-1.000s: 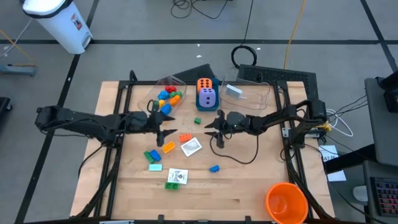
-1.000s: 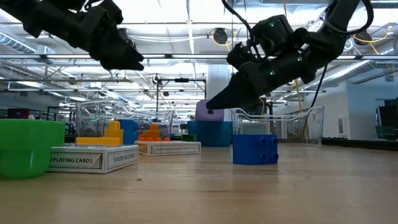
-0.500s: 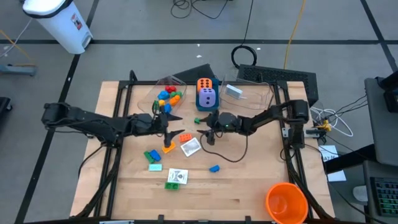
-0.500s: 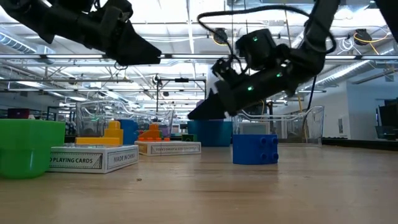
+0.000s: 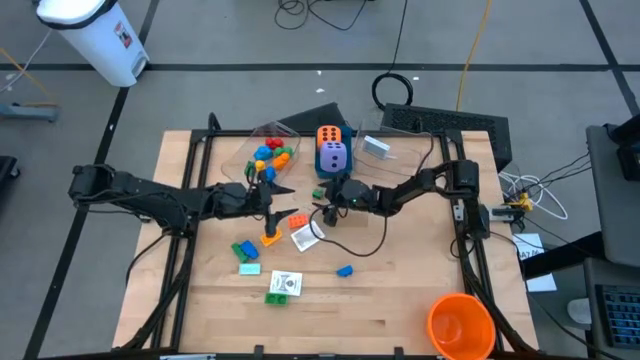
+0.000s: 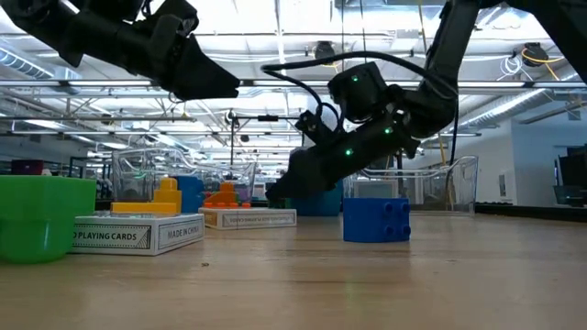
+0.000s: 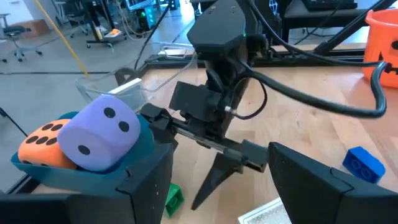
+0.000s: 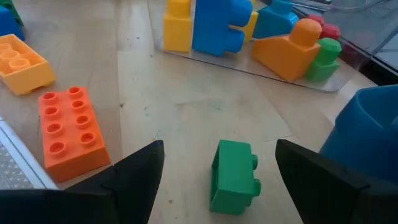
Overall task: Pick & Place Toys
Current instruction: Put the green game piece into the left transparent bin
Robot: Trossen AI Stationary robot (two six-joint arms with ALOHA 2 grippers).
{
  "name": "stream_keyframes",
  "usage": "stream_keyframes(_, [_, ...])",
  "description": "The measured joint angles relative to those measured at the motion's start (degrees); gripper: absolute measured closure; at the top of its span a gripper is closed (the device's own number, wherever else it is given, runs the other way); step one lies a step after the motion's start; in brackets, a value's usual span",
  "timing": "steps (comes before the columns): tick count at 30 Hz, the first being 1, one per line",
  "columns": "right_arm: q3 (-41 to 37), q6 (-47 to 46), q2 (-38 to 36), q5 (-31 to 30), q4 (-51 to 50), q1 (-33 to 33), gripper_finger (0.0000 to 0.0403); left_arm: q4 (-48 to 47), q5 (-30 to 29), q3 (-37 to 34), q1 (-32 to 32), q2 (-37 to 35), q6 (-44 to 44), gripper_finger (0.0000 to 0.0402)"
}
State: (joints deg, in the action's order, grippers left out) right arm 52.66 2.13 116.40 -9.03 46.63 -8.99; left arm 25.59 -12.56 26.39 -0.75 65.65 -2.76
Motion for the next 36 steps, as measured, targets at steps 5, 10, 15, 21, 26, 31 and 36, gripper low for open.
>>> stream_keyframes(5, [0.0, 0.1, 0.0, -0.2, -0.6, -0.1, 0.0105, 0.0, 0.0, 0.0, 0.0, 0.0, 0.2, 0.0133])
stream_keyframes(10, [0.0, -1.1, 0.0, -0.4, -3.6, -1.0, 0.0111, 0.0, 0.0, 0.0, 0.0, 0.0, 0.3, 0.0133])
stream_keyframes(15, [0.0, -3.9, 0.0, 0.0, -4.2, -2.0, 0.0135, 0.0, 0.0, 0.0, 0.0, 0.0, 0.3, 0.0133])
stream_keyframes(21, [0.0, -4.4, 0.0, 0.3, -5.2, -2.4, 0.0195, 0.0, 0.0, 0.0, 0.0, 0.0, 0.3, 0.0133])
stream_keyframes(26, [0.0, -4.3, 0.0, 0.3, -5.3, -2.4, 0.0257, 0.0, 0.0, 0.0, 0.0, 0.0, 0.3, 0.0133])
stream_keyframes(31, [0.0, -4.3, 0.0, 0.3, -5.1, -2.5, 0.0308, 0.0, 0.0, 0.0, 0.0, 0.0, 0.5, 0.0133])
stream_keyframes(36, [0.0, -2.7, 0.0, 0.3, -4.6, -2.5, 0.0313, 0.0, 0.0, 0.0, 0.0, 0.0, 0.9, 0.0133])
